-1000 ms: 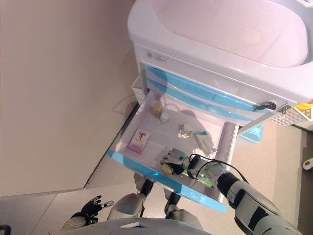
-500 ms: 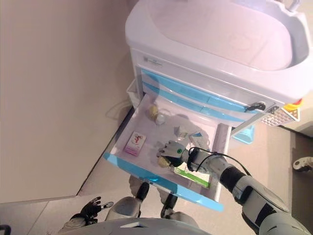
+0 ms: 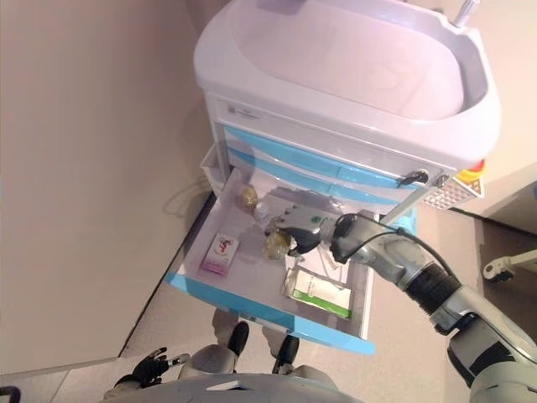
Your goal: Open the drawer and pick up the medicine
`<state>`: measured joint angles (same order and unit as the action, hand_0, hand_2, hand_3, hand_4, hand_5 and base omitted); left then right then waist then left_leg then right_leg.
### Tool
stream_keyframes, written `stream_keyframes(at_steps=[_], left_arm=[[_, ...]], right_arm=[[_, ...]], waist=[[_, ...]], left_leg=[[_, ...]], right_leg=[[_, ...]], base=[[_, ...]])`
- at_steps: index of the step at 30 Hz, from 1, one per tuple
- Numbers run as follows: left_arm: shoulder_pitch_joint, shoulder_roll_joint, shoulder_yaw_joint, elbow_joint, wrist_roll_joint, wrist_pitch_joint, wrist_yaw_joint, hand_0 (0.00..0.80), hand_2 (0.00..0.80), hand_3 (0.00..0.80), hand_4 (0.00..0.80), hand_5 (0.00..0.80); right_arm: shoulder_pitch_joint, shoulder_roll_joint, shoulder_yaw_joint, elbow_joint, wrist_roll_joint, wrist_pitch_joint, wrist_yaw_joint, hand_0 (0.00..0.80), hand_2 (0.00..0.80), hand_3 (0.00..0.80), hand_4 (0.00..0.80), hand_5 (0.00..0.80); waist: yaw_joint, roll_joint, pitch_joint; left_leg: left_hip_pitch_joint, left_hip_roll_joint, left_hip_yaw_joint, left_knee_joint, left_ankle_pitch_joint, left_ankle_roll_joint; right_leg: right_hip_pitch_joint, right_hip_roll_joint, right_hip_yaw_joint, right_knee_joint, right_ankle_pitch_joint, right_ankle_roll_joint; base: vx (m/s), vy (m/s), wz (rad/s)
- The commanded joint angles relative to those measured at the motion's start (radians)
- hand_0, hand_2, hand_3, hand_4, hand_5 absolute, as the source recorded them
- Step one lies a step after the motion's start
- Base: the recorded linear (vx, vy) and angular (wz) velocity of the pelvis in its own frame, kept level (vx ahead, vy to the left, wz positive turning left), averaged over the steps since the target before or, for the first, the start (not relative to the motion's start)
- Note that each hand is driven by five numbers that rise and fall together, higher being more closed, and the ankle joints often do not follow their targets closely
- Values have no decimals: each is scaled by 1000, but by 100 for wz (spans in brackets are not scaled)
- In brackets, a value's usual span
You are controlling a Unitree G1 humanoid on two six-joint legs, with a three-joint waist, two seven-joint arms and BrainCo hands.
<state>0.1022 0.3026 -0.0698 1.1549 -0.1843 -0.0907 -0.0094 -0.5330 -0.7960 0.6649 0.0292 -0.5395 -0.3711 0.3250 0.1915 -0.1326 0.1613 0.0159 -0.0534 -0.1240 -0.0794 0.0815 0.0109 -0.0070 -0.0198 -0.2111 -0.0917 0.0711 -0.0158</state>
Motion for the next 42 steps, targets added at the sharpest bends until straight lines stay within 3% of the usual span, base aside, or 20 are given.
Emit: stream_keyframes(at_steps=[1,5,9,24,34,42], left_arm=[[-1,12,19,69,26,-9,-9,0,0,0,0,0],[8,22,24,68,20,-5,-13,0,0,0,0,0],[17,28,23,69,7,-9,-14,0,0,0,0,0],[30,35,4,61,6,6,-12,0,0,0,0,0],[34,68,-20,56,-6,32,-21,0,0,0,0,0],[31,77,-31,55,-17,42,-25,0,0,0,0,0]], right_arm=[[-96,-53,-28,-64,180,64,151,800,800,800,800,800],[-161,-144,-88,-122,329,159,306,800,800,800,800,800],[-247,-209,-99,-107,445,212,366,800,800,800,800,800],[-511,-295,-111,138,540,328,326,800,800,800,800,800],[-870,-390,129,474,617,377,288,800,800,800,800,800],[-1009,-395,243,656,646,416,280,800,800,800,800,800]], waist=[[-10,1,-55],[-26,-6,-64],[-34,-11,-73],[-47,-13,-97],[-39,-29,-106],[-32,-39,-105]], left_leg=[[-16,-19,6,-8,-57,3],[-8,-16,21,-8,-60,3],[-1,-16,29,-8,-61,3],[18,-26,38,-8,-67,7],[26,-30,37,-8,-70,6],[36,-35,31,-8,-75,8]], right_leg=[[62,8,25,18,-43,68],[65,10,39,16,-41,68],[69,11,46,14,-40,68],[86,2,52,13,-39,70],[93,-2,43,15,-37,70],[99,-2,40,22,-41,67]], base=[[-1,16,-14],[3,13,-8],[10,13,-14],[10,22,-2],[3,1,0],[44,7,1]])
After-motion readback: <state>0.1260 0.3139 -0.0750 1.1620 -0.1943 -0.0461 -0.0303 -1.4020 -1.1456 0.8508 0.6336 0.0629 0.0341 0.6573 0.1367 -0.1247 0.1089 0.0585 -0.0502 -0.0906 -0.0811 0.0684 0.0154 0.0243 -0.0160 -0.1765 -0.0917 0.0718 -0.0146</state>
